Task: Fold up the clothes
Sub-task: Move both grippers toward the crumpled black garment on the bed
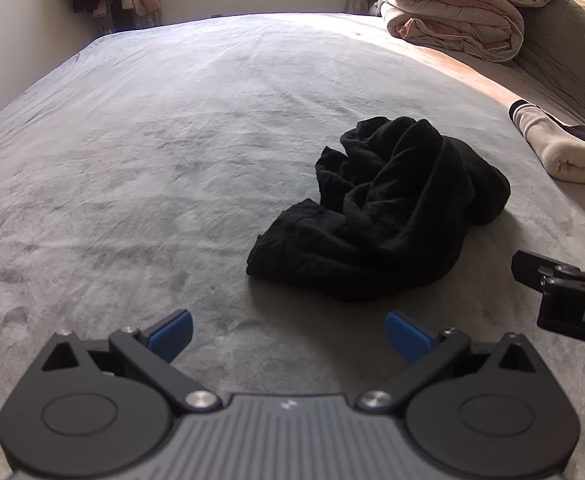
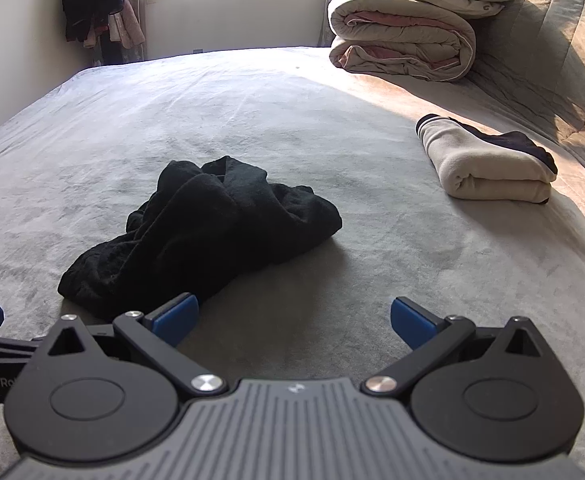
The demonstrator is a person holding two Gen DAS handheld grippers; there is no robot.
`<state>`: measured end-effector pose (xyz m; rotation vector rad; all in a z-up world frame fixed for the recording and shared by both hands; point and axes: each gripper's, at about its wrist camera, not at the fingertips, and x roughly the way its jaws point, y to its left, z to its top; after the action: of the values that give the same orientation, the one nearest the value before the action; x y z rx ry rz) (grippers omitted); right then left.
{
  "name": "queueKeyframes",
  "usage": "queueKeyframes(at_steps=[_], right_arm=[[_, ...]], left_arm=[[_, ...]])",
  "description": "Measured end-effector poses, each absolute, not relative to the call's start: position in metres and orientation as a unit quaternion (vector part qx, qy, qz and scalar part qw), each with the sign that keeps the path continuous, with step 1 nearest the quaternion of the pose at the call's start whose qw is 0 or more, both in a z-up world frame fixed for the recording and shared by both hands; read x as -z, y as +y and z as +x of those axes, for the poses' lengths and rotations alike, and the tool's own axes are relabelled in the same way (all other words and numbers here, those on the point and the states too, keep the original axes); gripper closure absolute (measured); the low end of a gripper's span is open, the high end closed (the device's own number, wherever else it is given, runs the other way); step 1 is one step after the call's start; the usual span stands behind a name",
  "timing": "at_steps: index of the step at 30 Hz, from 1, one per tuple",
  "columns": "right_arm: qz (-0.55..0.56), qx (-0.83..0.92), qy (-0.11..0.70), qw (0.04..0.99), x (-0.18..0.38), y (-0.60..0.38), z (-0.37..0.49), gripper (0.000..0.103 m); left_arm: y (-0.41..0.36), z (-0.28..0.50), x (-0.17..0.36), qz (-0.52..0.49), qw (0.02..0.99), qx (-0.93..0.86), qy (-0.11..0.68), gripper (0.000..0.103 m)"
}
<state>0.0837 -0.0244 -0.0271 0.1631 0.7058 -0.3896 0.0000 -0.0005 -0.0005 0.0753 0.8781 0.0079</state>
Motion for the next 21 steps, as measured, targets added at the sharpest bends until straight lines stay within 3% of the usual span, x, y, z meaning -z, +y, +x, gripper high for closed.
queueKeyframes(at_steps=[21], right_arm=[[0.074,0.194,0.370,0.906,0.0353,-0.0282,0.0899,0.000]], left_arm=[[-0.0094,0.0039,0.0085,0.015,0.895,-0.003,0.445,0.000]])
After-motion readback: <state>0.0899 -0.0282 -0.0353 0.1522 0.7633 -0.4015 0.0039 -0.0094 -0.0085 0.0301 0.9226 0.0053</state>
